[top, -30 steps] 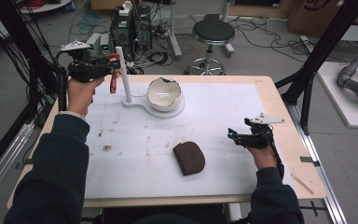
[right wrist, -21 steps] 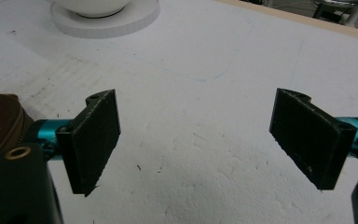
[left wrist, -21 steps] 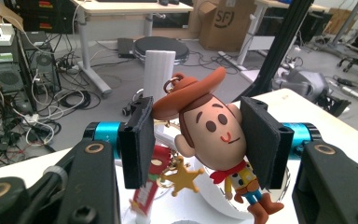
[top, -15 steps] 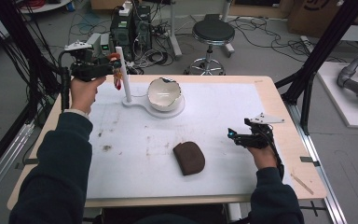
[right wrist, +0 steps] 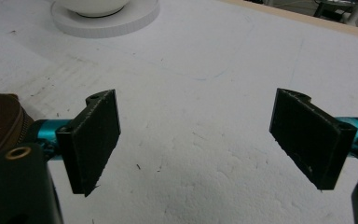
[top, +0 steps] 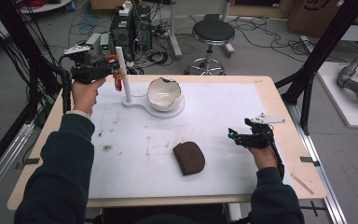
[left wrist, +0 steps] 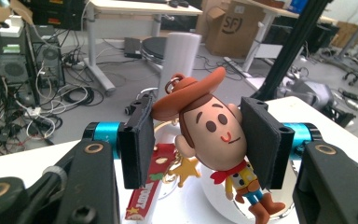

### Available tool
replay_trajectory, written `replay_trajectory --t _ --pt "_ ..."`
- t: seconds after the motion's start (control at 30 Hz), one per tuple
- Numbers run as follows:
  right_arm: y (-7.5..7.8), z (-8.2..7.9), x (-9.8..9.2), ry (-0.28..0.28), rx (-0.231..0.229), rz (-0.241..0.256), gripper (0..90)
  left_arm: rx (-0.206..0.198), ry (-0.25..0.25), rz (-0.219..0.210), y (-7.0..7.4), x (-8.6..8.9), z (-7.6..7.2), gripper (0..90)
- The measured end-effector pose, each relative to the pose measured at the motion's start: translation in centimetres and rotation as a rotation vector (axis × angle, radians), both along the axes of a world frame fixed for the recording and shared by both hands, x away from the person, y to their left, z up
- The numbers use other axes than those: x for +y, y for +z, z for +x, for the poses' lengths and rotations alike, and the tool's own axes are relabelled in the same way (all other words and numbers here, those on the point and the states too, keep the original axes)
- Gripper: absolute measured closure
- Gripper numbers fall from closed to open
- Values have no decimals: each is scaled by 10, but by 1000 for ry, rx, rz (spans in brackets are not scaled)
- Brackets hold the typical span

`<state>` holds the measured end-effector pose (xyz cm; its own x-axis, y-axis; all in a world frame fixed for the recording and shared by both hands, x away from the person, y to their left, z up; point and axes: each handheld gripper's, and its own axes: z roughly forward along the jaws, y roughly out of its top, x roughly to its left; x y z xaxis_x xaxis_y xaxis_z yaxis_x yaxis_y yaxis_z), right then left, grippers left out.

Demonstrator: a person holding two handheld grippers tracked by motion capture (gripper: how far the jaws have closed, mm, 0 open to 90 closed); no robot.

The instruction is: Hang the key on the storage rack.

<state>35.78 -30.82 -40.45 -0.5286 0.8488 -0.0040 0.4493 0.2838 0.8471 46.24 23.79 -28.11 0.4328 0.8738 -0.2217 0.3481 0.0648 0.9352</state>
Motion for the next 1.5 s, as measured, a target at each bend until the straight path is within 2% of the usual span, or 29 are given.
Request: replay_trajectory --t 0.17,0.27,0.33,0.47,0.67,0.77,0.83,0.9,0.97,1.03,1.13,1.27,1.37,1.47,1.5 --pt "0 0 0 0 4 -2 161 -19 22 -15 -4 4 -3 457" --pt "0 0 0 2 3 -4 161 -76 42 -43 -2 8 -8 450" --pt "0 0 1 1 3 -3 161 -97 45 -53 1 10 -12 452" --pt "0 0 1 1 2 -3 161 -125 34 -47 5 13 -21 454" --pt "0 0 1 1 1 -1 161 -144 23 -57 -4 22 -49 453" --pt "0 0 1 2 2 -2 161 -148 0 -51 -16 26 -67 420" --pt "0 0 1 5 2 -8 161 -157 -2 -46 -26 29 -81 365" --pt "0 0 2 5 6 -11 161 -171 7 -33 -37 30 -94 275" --pt "0 1 3 9 8 -12 161 -175 19 21 -54 29 -108 146" --pt "0 1 4 13 15 -13 161 -158 16 48 -66 28 -117 142" --pt "-1 2 5 20 18 -17 161 -133 16 62 -90 26 -133 142" --pt "-2 3 6 23 30 -18 161 -135 -2 79 -115 24 -147 144" --pt "-3 4 6 22 28 -18 160 -110 -32 100 -128 22 -149 144" --pt "-3 3 8 19 27 -23 160 -100 -24 102 -138 25 -148 143" --pt "-3 3 8 17 27 -23 160 -88 -24 92 -140 28 -144 143"
